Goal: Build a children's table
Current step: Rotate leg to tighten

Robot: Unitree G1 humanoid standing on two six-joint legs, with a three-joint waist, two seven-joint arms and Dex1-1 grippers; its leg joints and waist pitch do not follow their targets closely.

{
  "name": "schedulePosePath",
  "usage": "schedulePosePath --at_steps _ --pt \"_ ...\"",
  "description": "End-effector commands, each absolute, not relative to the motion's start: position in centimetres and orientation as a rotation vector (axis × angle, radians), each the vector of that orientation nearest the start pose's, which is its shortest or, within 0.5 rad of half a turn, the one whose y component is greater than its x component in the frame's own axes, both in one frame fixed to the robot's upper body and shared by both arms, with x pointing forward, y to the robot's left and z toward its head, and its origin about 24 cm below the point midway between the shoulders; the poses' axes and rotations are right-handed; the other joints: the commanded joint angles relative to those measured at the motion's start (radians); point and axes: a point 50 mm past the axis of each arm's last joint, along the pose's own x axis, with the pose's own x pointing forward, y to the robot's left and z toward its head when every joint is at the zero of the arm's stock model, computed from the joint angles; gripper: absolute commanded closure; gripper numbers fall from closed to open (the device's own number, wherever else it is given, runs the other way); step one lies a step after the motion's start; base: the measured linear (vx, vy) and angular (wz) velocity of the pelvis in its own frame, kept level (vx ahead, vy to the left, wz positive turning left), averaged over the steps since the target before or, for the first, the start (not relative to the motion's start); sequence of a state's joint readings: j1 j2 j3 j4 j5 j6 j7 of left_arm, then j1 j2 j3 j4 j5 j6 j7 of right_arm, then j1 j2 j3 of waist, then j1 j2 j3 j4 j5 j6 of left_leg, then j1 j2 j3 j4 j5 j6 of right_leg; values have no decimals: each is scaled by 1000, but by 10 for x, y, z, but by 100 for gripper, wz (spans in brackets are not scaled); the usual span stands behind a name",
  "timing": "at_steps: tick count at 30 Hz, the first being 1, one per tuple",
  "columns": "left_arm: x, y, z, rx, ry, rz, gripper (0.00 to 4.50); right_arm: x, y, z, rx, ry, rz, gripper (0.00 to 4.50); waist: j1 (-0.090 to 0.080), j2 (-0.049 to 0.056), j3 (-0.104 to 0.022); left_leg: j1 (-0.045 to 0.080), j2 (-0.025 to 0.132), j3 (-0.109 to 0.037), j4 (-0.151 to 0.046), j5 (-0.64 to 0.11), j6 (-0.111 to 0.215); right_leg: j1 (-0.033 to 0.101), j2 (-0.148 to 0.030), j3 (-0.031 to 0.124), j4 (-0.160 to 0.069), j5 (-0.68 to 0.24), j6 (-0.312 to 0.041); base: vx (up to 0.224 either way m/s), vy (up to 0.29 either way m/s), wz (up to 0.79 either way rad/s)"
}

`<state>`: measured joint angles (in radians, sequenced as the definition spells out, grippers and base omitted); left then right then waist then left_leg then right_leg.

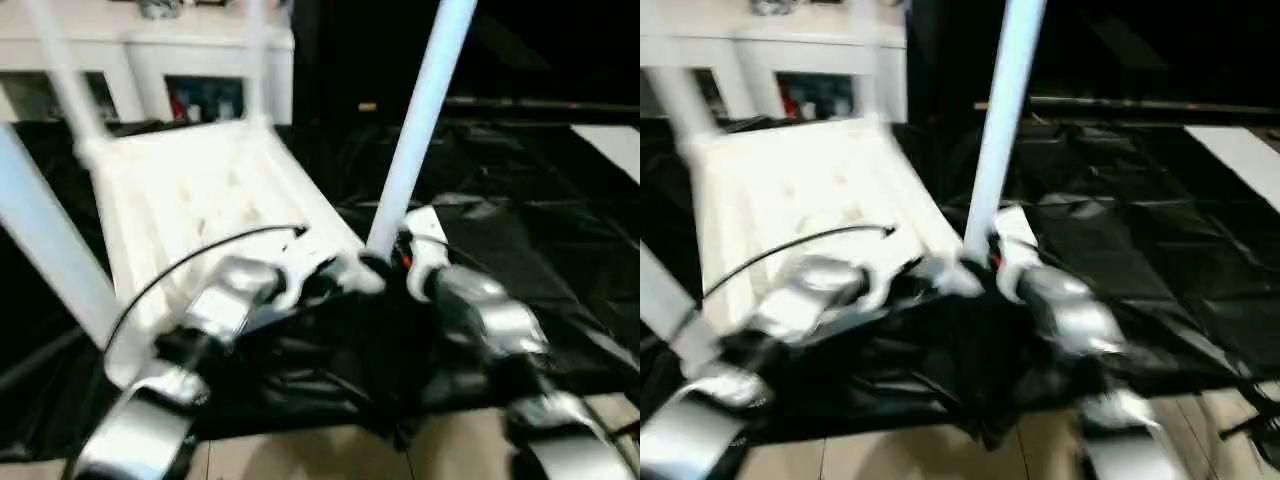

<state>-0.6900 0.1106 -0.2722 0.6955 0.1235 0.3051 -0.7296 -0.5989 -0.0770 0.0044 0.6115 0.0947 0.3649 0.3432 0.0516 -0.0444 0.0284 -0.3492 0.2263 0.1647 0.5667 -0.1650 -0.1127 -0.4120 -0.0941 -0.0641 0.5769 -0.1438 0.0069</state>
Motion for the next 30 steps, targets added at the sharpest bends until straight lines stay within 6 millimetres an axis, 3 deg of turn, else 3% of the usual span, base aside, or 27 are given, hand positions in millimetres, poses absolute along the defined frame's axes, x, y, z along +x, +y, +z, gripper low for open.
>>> schedulePosePath --at_steps 1,6,8,9,13,17,21,24,30 --pt "336 46 44 331 439 -978 450 336 -90 17 61 528 467 248 -3 -3 -45 1 -18 8 -66 -376 -5 31 -24 10 -93 -555 -68 0 0 0" --pt "334 41 45 354 427 -1007 450 336 -75 24 12 469 553 248 1 -4 -49 -4 -17 10 -69 -374 11 35 -24 14 -87 -498 -77 0 0 0" --pt "334 48 44 361 426 -1029 450 336 -79 30 47 437 599 193 2 -4 -48 -4 -17 11 -69 -373 17 35 -25 14 -89 -503 -77 0 0 0" --pt "334 49 44 361 427 -1031 450 336 -80 30 51 435 602 193 2 -5 -48 -4 -17 11 -69 -372 19 36 -25 14 -89 -505 -76 0 0 0" --pt "334 58 44 362 430 -1062 450 336 -90 35 42 419 659 158 7 -5 -48 -6 -14 13 -71 -352 29 38 -25 17 -86 -472 -90 0 0 0" --pt "326 72 47 384 401 -1212 450 328 -111 46 -39 382 853 122 18 -4 -50 -7 -12 13 -71 -337 45 44 -27 18 -85 -452 -91 0 0 0" --pt "314 88 48 393 418 -1397 450 316 -136 58 -168 353 1033 90 22 -2 -54 -9 -3 16 -70 -282 48 46 -27 24 -64 -323 -151 0 0 0" --pt "312 96 47 423 435 -1424 450 310 -143 63 -191 362 1117 76 32 0 -53 -6 -3 20 -69 -263 55 47 -23 26 -55 -236 -190 0 0 0" --pt "306 106 52 402 457 -1537 450 299 -153 63 -279 421 1233 76 39 -4 -50 -4 -2 20 -70 -284 43 49 -28 26 -57 -294 -180 0 0 0"
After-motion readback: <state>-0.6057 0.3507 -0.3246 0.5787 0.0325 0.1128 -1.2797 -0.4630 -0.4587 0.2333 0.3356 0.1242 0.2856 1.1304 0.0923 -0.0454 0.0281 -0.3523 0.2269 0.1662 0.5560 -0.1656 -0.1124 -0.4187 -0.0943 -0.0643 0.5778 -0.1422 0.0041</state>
